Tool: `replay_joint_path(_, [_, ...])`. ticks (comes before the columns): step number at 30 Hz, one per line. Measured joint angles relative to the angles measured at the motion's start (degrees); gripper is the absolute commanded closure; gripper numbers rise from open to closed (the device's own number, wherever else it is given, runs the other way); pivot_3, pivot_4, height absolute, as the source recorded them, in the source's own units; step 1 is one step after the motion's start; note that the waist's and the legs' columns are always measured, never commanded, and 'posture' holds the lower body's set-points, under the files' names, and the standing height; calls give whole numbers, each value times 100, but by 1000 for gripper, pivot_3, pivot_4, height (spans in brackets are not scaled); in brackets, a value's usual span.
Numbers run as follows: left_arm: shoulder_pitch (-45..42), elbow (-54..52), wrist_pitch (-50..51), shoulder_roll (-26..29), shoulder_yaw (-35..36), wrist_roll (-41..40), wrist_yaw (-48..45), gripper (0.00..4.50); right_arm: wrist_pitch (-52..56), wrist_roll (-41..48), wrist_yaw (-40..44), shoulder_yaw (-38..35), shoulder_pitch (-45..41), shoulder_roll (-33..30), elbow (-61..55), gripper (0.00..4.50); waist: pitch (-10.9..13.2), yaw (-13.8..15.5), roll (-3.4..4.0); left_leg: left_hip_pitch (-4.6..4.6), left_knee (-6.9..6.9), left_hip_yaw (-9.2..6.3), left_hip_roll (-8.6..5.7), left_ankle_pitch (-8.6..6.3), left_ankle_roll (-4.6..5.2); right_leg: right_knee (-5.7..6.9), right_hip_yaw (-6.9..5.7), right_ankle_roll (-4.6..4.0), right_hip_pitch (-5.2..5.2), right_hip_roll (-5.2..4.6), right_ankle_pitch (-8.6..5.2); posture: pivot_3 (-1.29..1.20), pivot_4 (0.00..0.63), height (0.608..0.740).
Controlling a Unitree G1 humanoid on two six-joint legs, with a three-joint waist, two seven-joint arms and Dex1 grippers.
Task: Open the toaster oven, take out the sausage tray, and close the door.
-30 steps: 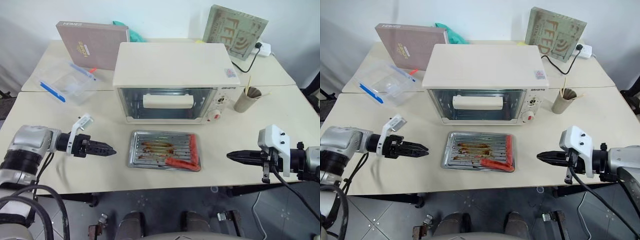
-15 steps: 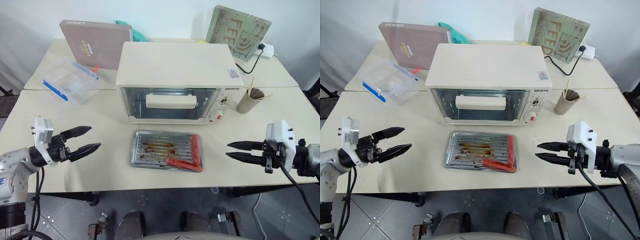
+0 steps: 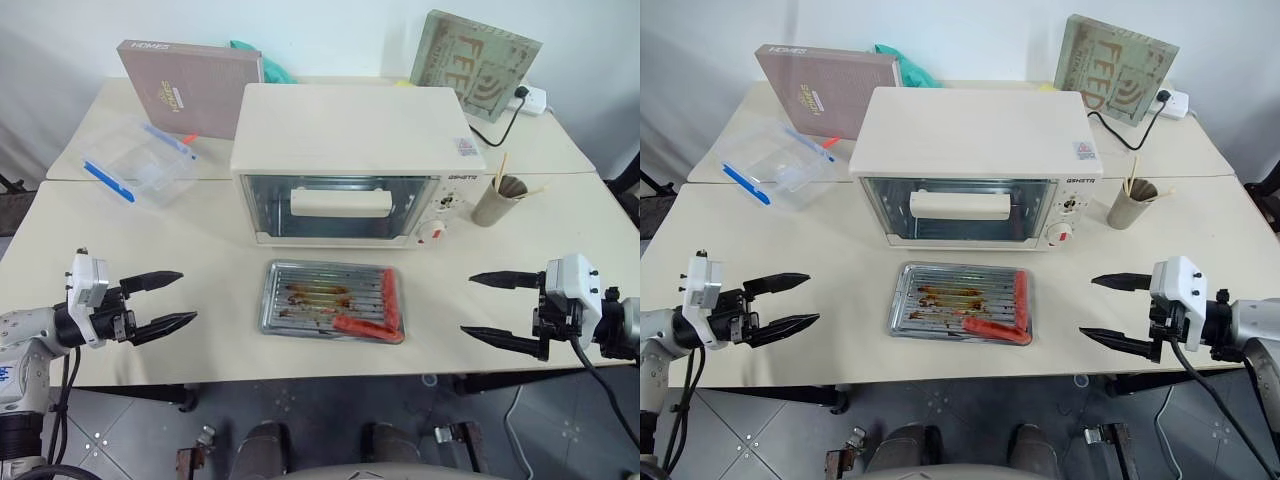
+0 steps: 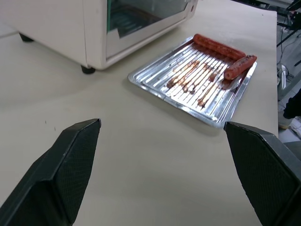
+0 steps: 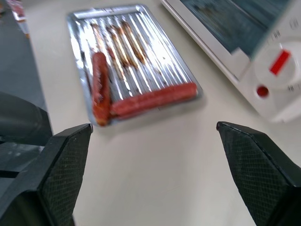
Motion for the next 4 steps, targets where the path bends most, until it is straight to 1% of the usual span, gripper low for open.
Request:
replay_joint_path(3, [-298,131,-8,0,-74,37,35,0,85,-42,-259,-4,52,74,-7,21,0,10,0,0,2,0,0,0,-1,3,-1,0,1,0,0,0,150,740])
replay_joint_path(4, [-398,186,-6,0,-106,48,67,0,181,-47,-474,-22,119,163,-55,21,0,7,0,1,2,-1,0,0,-1,3,-1,0,1,0,0,0,150,740])
